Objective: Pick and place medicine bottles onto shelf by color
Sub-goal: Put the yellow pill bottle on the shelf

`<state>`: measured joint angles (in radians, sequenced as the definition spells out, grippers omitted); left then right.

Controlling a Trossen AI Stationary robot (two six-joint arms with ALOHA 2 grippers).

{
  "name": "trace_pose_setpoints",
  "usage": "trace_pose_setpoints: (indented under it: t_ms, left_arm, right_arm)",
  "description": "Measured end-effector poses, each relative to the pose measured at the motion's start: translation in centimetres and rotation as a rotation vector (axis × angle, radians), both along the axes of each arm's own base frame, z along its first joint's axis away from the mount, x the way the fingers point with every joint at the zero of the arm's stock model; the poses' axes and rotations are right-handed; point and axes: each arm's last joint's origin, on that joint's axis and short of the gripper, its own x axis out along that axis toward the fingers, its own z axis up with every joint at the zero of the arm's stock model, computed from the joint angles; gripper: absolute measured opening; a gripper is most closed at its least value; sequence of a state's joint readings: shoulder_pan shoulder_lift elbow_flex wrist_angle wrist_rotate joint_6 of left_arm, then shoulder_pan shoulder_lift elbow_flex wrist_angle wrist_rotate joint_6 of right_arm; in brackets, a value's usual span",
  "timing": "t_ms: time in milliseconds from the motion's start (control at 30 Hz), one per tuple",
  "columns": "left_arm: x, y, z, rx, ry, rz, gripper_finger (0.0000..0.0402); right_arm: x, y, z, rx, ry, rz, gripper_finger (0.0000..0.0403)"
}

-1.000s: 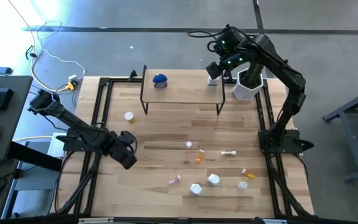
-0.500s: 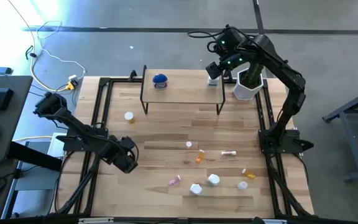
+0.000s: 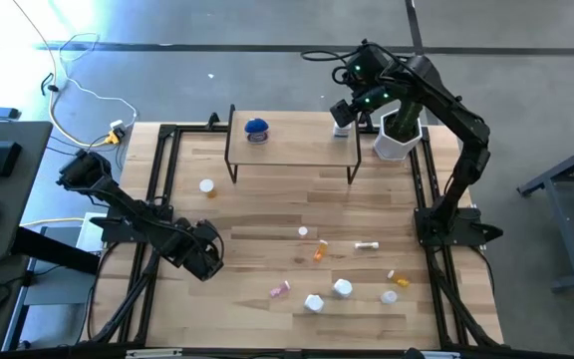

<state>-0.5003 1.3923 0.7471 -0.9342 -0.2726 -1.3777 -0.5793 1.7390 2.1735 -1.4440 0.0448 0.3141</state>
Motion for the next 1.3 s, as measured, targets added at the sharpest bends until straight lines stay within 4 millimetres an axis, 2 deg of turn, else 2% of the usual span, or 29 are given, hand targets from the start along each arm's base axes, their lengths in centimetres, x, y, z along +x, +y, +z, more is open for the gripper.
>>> trace_pose_setpoints:
  t_ms: [267, 400, 833, 1067, 1300]
  left_arm:
    - [0.0, -0.1, 0.0, -0.018, 0.01, 0.0, 0.0129]
    - [0.0, -0.1, 0.0, -0.02, 0.011, 0.0, 0.0105]
    - [-0.1, 0.1, 0.4, -0.072, 0.019, -0.008, 0.0108]
    - [1.5, 1.3, 2.9, -0.073, -0.045, -0.062, 0.0109]
    - [3.8, 4.0, 6.2, -0.035, -0.098, -0.12, 0.0108]
  right_arm:
    - [0.0, 0.0, 0.0, 0.003, 0.005, 0.0, 0.0259]
    - [0.0, 0.0, 0.0, 0.004, 0.005, 0.0, 0.0259]
    - [-0.1, 0.0, 0.0, 0.015, -0.002, -0.022, 0.0259]
    - [0.0, 0.0, 0.0, 0.013, -0.002, -0.02, 0.0259]
    - [0.0, 0.0, 0.0, 0.013, -0.001, -0.019, 0.0259]
